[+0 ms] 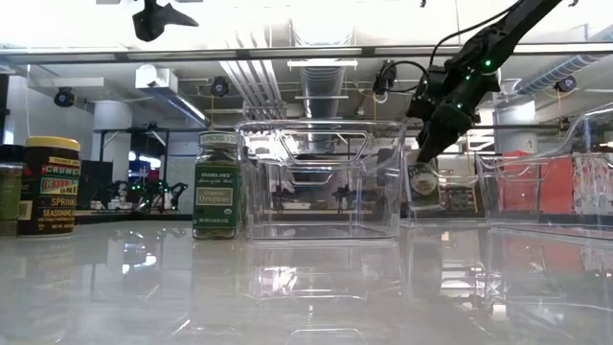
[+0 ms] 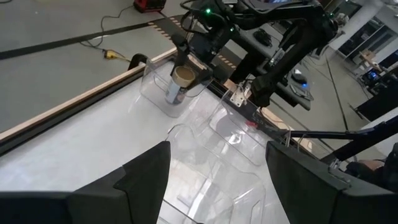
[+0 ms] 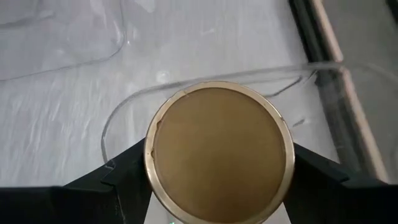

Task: Sort spices by type
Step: Put the top gold seasoning bottle into the top right transparent bin

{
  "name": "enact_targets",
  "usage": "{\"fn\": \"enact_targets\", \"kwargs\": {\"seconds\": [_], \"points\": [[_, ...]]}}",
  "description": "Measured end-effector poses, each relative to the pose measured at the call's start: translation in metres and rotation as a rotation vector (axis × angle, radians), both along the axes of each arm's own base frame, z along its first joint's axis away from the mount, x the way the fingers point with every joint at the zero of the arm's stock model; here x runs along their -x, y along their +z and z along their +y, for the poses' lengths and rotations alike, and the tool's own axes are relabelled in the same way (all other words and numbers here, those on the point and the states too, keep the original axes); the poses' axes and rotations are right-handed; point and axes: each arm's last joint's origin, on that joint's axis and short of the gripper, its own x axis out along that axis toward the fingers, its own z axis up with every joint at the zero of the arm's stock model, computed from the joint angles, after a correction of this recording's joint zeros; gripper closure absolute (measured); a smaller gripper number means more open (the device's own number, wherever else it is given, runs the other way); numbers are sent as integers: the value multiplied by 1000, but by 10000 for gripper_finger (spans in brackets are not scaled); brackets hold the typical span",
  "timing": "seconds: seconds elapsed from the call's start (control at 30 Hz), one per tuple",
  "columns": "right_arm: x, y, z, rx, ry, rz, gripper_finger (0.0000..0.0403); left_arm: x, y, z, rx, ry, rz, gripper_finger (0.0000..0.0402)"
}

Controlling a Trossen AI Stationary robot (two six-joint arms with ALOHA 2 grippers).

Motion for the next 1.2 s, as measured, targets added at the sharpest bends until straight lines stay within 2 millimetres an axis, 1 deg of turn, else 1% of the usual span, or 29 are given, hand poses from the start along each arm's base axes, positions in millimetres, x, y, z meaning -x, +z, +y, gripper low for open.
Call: {"fn": "enact_targets", "kwargs": {"seconds": [0.13, 0.2, 0.43, 0.67, 0.93, 1.0, 1.2], "points": [[-1, -2, -2, 15, 10, -7, 122, 0, 1, 0, -4, 0, -7, 153], [-3, -7, -2, 2, 12, 3, 119, 0, 1, 0, -4, 0, -7, 153], [-4, -15, -2, -21, 16, 19, 133, 1, 1, -1, -6, 0, -9, 153], [-5, -22, 1, -39, 33, 38, 94, 3, 2, -2, -12, -1, -13, 153], [-2, -11, 5, -14, 26, 17, 73, 3, 2, -2, -12, -3, -14, 153], [-1, -7, 7, -11, 18, 9, 66, 3, 2, -3, -4, -30, -20, 153], [0, 12, 21, 30, 43, -20, 49, 2, 2, -3, -39, -67, -11, 153]]}}
